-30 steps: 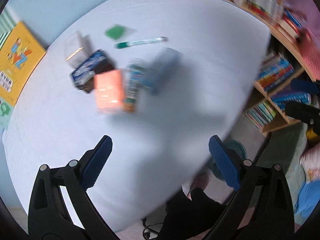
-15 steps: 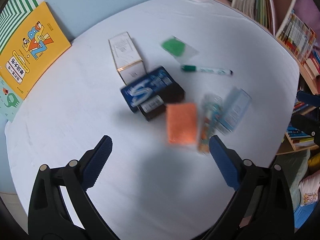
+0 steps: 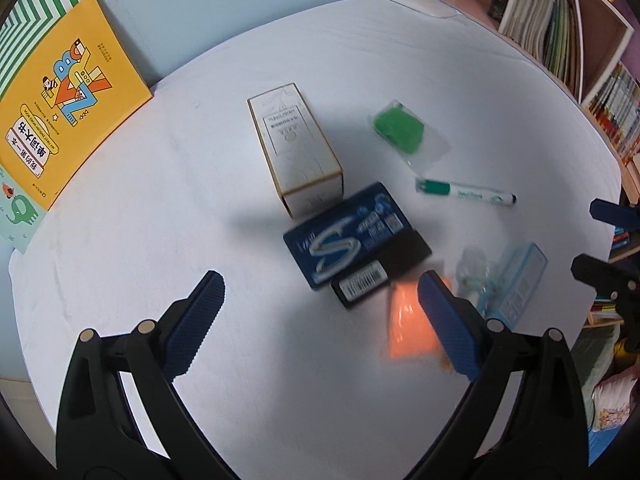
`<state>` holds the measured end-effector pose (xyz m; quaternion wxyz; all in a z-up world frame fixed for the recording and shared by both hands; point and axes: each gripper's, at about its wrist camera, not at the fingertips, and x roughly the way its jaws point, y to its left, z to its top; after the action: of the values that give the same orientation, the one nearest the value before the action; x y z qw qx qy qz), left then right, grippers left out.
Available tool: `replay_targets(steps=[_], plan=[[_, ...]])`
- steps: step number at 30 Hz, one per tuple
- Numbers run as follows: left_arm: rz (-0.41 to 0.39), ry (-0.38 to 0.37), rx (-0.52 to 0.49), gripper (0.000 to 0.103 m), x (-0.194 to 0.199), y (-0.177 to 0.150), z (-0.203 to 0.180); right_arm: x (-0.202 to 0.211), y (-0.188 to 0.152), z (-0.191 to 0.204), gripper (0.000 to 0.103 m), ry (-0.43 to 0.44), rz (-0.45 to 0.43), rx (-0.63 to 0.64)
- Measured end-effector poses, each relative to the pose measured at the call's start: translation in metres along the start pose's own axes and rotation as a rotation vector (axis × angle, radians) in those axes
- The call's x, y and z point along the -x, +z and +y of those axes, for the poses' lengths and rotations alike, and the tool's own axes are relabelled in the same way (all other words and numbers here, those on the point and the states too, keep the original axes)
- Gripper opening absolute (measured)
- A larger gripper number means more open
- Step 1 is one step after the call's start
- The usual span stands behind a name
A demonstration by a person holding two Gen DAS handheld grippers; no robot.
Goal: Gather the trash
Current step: 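Move both open tools back over the table, then grasp the tall cream box with the left tool while the right tool grasps the green marker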
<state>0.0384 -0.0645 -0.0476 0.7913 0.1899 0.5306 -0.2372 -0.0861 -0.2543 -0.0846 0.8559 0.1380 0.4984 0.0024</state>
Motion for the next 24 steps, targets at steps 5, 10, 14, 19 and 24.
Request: replay_targets(steps=[5, 10, 14, 19, 24], plan=[[0.007, -0.004, 0.014, 0.095, -0.011, 0.014, 0.004, -0.017, 0.010, -0.002, 0.082, 0.002, 0.025, 0.007], [0.018, -0.003, 0.018, 0.095, -0.022, 0.024, 0.005, -0.030, 0.017, -0.004, 0.082, 0.009, 0.047, 0.011], [0.032, 0.002, 0.018, 0.095, -0.034, 0.033, 0.005, -0.042, 0.022, -0.007, 0.082, 0.011, 0.066, 0.015], [0.052, 0.002, 0.022, 0.095, -0.048, 0.043, 0.005, -0.055, 0.028, -0.010, 0.082, 0.009, 0.090, 0.017], [0.064, 0.006, 0.019, 0.095, -0.061, 0.053, 0.005, -0.066, 0.033, -0.011, 0.082, 0.000, 0.108, 0.036]])
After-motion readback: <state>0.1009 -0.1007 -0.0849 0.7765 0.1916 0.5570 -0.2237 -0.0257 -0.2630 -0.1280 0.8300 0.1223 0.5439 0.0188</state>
